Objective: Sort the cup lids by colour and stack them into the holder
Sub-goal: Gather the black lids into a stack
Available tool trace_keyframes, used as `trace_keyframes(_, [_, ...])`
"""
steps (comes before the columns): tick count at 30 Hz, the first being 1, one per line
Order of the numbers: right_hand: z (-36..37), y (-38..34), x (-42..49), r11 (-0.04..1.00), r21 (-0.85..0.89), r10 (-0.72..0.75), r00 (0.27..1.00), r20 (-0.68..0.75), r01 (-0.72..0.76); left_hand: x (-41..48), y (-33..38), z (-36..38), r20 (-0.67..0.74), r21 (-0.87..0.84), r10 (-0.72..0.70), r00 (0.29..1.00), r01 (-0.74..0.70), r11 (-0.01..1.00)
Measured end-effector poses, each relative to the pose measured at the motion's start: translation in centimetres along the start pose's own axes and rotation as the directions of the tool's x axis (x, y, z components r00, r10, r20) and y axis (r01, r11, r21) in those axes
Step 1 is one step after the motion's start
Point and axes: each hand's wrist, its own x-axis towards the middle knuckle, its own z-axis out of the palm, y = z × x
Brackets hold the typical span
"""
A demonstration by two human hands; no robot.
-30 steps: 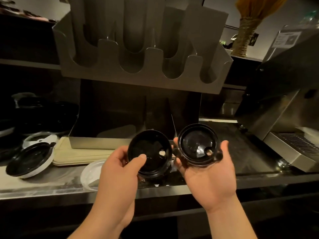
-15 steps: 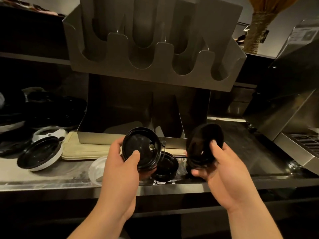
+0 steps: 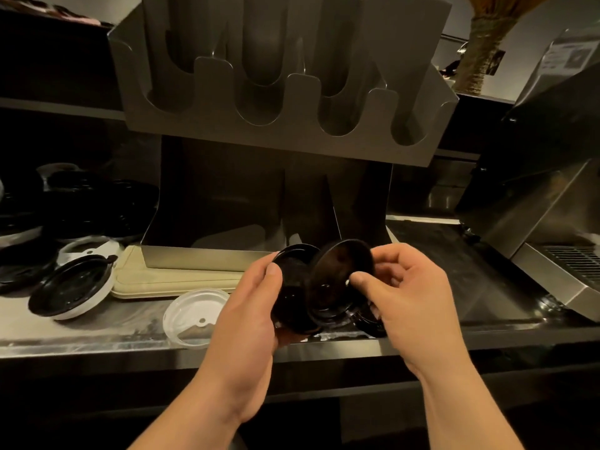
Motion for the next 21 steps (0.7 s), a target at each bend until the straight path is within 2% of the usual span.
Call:
trace_keyframes(3, [0.7, -0.1, -0.2, 0.999, -0.029, -0.030, 1.000, 0.002, 0.030, 0.0, 0.1, 0.5, 0.052, 0.013, -0.009, 0.999, 0.009, 1.000])
trace_keyframes(8, [1.7, 0.4, -0.3, 0.995, -0.100, -0.028, 0.998, -0.065, 0.021, -0.5, 0.2, 0.6, 0.124, -0.069, -0.034, 0.992, 0.042, 0.997])
trace_keyframes(11, [2.4, 0.8, -0.5, 0.998, -0.064, -0.026, 0.990, -0.140, 0.017, -0.7, -0.2, 0.8, 0.137, -0.104, -0.043, 0.990, 0.058, 0.993])
trace_keyframes(14, [2.9, 1.1, -0.4, 0.990, -0.117, -0.097, 0.971, -0.217, 0.072, -0.9, -0.4, 1.1, 0.136, -0.136, -0.037, 0.990, 0.055, 0.989])
trace_keyframes(18, [3.3, 1.6, -0.6, 0.984, -0.134, -0.147, 0.962, -0.229, 0.119, -1.0, -0.5, 1.3, 0.131, -0.002, -0.018, 0.991, 0.018, 1.000])
trace_keyframes(21, [3.5, 2.1, -0.6, 0.946, -0.231, -0.262, 0.957, -0.123, 0.229, -0.2, -0.7, 1.0, 0.027, 0.099, -0.013, 1.000, 0.010, 0.995])
